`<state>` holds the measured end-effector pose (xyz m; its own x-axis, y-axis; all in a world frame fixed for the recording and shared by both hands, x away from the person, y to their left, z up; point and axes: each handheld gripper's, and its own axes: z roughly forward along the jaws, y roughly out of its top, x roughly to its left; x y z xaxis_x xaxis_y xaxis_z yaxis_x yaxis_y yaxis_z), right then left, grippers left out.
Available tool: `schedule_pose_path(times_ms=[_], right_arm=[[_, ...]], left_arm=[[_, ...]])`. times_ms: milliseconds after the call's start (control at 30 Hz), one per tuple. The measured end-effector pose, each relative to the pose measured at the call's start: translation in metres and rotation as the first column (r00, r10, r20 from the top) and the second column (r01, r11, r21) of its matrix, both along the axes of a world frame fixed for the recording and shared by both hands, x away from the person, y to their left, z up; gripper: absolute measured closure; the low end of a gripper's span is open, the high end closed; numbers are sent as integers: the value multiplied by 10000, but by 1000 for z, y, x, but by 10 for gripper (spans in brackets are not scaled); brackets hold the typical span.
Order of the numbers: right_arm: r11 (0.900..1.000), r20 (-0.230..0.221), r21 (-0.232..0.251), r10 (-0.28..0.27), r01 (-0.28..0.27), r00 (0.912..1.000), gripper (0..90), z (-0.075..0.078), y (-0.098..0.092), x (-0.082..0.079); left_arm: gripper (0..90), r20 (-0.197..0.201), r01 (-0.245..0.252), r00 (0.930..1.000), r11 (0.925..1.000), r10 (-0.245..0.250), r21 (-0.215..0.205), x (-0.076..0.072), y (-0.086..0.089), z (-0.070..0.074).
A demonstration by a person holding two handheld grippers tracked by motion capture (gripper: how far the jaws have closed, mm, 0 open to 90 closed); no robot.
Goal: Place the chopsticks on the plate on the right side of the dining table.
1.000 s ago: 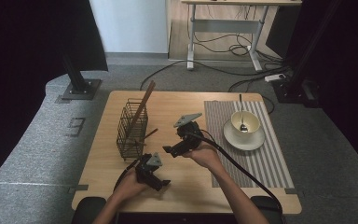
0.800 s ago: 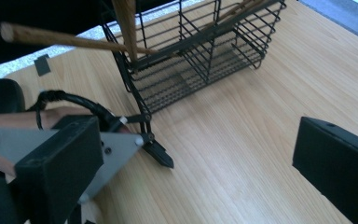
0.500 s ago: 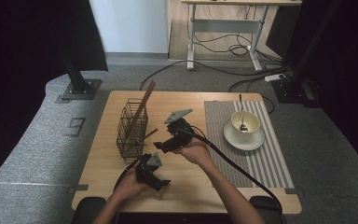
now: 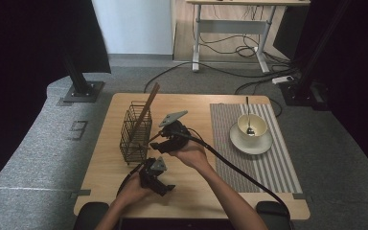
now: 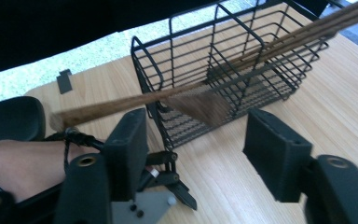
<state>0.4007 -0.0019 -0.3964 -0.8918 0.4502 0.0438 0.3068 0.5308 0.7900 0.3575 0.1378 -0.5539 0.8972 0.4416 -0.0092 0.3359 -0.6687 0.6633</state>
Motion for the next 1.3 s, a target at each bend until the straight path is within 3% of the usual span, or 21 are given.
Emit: schedule_pose_path(times_ms=[67, 333, 433, 767, 1300], right_arm=[[9998, -69, 82, 194, -194, 9998, 534, 1, 4, 1], [9992, -353, 254, 305, -296, 9989, 675, -1, 5, 6], [9985, -237, 254, 486, -480, 9985, 793, 0, 8, 6], [9971, -98, 36, 757, -756, 9971, 821, 2, 9, 3], [9976, 296, 3, 685, -685, 9972, 821, 27, -9, -3]], left_arm=[[0, -4, -7, 10000, 10000, 7, -4, 0, 0, 0], [0, 11, 47, 10000, 10000, -47, 81, 0, 1, 0], [0, 14, 52, 10000, 10000, -52, 77, 0, 0, 0], [0, 6, 21, 10000, 10000, -21, 53, 0, 0, 0], [0, 32, 122, 9999, 9998, -122, 185, 1, 1, 1]])
